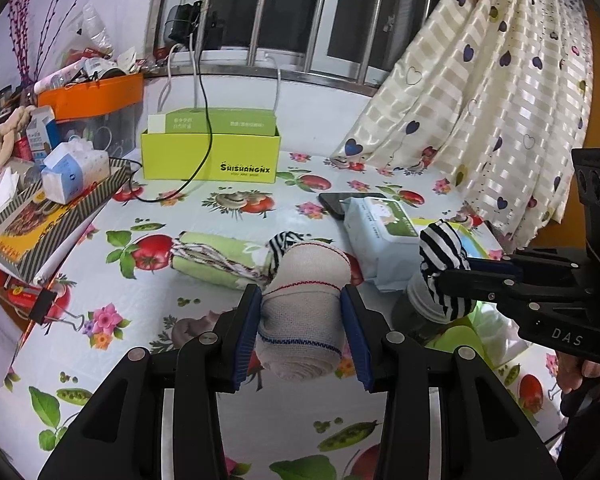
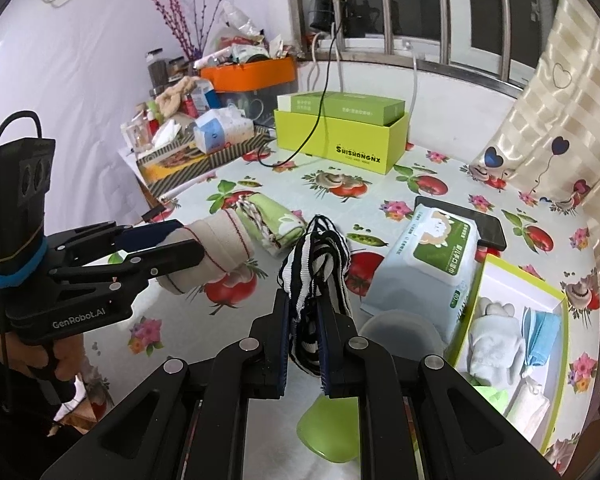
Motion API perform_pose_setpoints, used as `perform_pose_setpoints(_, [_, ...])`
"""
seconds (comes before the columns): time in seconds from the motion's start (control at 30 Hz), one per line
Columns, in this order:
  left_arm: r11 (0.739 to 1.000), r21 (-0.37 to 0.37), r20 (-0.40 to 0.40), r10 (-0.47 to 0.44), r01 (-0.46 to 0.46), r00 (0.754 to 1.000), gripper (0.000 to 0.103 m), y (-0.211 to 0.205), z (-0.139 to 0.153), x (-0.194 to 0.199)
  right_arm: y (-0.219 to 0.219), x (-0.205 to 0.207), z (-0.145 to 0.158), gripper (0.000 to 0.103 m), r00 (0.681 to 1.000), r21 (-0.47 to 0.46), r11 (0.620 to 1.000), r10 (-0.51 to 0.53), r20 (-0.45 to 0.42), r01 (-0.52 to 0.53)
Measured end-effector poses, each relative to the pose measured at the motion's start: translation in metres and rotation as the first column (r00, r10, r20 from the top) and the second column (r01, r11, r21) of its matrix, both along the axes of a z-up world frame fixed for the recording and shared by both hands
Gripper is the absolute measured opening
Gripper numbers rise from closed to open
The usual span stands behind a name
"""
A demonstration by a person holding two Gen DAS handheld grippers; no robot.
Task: Organize soft objects
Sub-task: 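Carry the bandage roll and black-and-white striped cloth toward the white box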
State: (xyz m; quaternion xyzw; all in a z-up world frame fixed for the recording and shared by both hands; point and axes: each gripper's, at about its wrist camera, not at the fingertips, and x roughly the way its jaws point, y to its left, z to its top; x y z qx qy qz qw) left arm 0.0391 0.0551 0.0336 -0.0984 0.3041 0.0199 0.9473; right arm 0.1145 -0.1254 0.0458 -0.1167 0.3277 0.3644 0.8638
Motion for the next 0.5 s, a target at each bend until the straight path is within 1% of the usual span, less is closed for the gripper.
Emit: perform_pose_setpoints(0.5, [0.998, 0.016, 0.016, -0.063, 0.062, 0.998, 0.042, -0.031, 0.012, 0.009, -0.023, 0.0, 0.005, 0.012, 0.999, 0.028, 0.999, -0.041, 0.011, 0.041])
